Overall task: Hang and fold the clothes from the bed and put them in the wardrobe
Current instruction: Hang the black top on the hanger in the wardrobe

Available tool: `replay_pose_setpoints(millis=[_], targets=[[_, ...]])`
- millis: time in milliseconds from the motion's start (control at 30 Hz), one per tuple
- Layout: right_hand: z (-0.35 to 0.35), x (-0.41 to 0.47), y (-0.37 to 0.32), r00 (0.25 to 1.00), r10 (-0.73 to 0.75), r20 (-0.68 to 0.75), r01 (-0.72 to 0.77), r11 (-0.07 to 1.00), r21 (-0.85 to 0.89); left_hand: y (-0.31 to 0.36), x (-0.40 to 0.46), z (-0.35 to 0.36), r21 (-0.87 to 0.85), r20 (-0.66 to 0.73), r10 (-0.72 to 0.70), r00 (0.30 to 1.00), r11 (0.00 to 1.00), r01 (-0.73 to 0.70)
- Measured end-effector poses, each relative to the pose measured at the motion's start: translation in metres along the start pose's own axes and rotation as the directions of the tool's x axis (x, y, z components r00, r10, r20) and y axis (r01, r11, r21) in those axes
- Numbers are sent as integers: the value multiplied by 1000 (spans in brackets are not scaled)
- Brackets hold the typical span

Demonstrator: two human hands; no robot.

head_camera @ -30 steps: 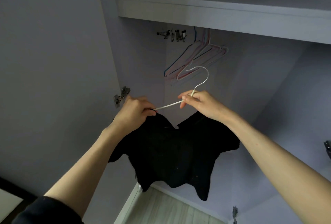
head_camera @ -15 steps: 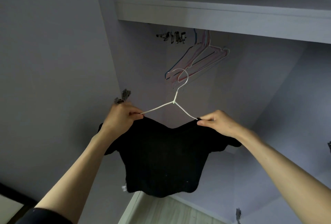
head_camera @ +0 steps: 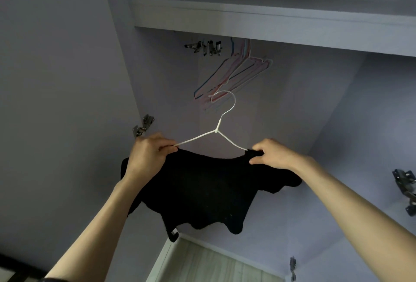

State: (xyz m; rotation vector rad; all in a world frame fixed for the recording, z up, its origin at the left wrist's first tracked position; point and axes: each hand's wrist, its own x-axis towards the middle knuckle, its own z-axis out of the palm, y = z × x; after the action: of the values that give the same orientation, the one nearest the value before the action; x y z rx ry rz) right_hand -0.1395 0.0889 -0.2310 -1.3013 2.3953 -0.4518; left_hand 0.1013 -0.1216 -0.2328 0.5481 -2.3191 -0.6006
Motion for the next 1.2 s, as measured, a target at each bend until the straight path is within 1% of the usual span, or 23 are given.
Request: replay_pose_setpoints(millis=[33,100,200,267,333,433,467,567,600,667,767,833,900,967,1000,1033,1100,1133,1200], targets=[[1,-2,6,999,16,-46,-15,1000,13,-3,-1,1,-8,0,-43,999,999,43],[2,-7,16,993,50,-104,-40,995,96,-9,-5,2,-23,5,-112,994,993,112],[0,-13,23,988,63,-141,-44,990,134,-13,-9,4,-57,1,-177,984,983,177],[-1,-16,25,988,62,-139,-40,987,153,-13,-9,5,-57,9,-204,979,977,204],[-4,-18,26,990,73,-124,-46,977,207,-14,-8,5,-56,23,-231,973,971,232],[-8,-25,30,994,103,-40,-80,919,385,-19,-6,1,-85,52,-277,959,956,281],[-9,-27,31,993,117,-15,-100,902,420,-21,-5,0,-89,76,-286,955,952,292],[-5,-29,36,987,153,44,-157,904,396,-23,-4,1,-90,183,-293,939,946,312],[-4,-30,38,985,166,41,-168,909,382,-24,-5,1,-97,217,-294,931,942,320],[-4,-30,44,980,198,-8,-182,915,361,-27,-8,1,-125,250,-316,915,927,355],[-8,-34,54,955,277,-106,-224,908,354,-32,-11,0,-176,253,-357,899,897,405],[-7,-32,58,944,293,-154,-242,928,282,-30,-11,0,-169,254,-358,899,898,405],[-4,-29,57,942,309,-133,-289,945,152,-24,-10,1,-157,255,-341,905,909,386],[0,-26,50,946,313,-89,-307,949,71,-18,-8,2,-135,256,-300,919,930,341],[1,-24,43,955,282,-92,-276,958,75,-16,-7,3,-118,259,-278,925,941,316],[1,-23,31,969,217,-121,-206,974,98,-13,-6,4,-103,267,-257,929,951,293],[4,-19,0,986,46,-160,-21,988,153,-6,-5,8,-75,293,-222,930,964,254],[8,-17,-16,987,-21,-157,48,984,171,-2,-4,11,-59,304,-204,930,971,232],[16,-11,-44,988,-89,-126,118,963,244,4,-2,15,-33,311,-167,936,982,187]])
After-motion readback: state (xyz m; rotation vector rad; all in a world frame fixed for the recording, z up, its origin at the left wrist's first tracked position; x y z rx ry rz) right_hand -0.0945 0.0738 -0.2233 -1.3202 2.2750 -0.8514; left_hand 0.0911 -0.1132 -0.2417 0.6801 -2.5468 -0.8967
